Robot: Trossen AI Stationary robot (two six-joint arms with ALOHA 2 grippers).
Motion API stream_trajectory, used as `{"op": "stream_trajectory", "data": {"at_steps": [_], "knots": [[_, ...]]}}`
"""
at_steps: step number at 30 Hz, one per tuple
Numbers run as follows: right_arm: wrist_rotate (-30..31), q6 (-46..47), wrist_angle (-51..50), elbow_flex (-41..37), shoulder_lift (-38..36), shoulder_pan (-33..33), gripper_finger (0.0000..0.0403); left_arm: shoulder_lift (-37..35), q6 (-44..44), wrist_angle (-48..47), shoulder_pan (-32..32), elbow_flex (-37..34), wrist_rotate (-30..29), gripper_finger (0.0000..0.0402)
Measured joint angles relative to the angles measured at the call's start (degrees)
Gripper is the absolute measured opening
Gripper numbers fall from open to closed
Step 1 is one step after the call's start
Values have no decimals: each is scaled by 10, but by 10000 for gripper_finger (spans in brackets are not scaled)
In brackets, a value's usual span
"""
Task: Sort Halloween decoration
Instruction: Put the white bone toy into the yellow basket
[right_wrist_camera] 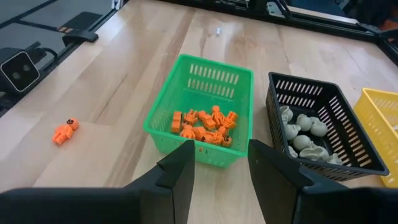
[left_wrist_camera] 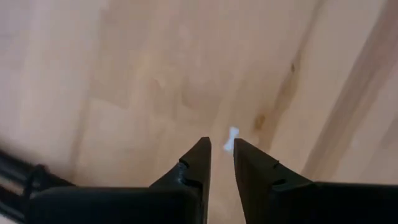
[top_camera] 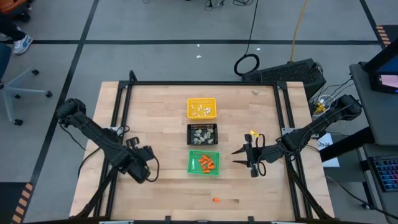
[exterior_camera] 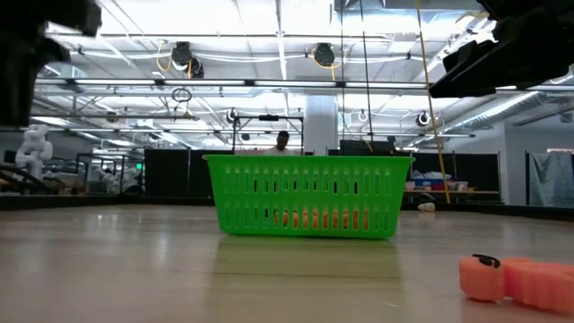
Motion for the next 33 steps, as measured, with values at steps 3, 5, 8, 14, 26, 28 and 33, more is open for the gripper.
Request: {"op": "stream_trajectory", "data": {"at_steps": [3, 5, 8, 14, 26, 28, 33], "knots": [[-2, 2, -1, 0, 0, 0, 134, 0, 56, 49, 17, -39, 46, 66], [-2, 2, -1, 0, 0, 0, 134, 0, 90, 76, 24, -62, 71, 66], [-2, 3, -1, 0, 0, 0, 134, 0, 136, 153, 34, -95, 105, 66], [-3, 3, -1, 0, 0, 0, 134, 0, 161, 207, 54, -146, 141, 67], [-3, 1, -1, 0, 0, 0, 134, -6, 168, 259, 60, -201, 161, 72], [-3, 1, -1, 0, 0, 0, 134, -6, 161, 257, 60, -203, 161, 79], [-3, 1, -10, 0, 0, 0, 134, -10, 153, 269, 59, -196, 180, 93]]}}
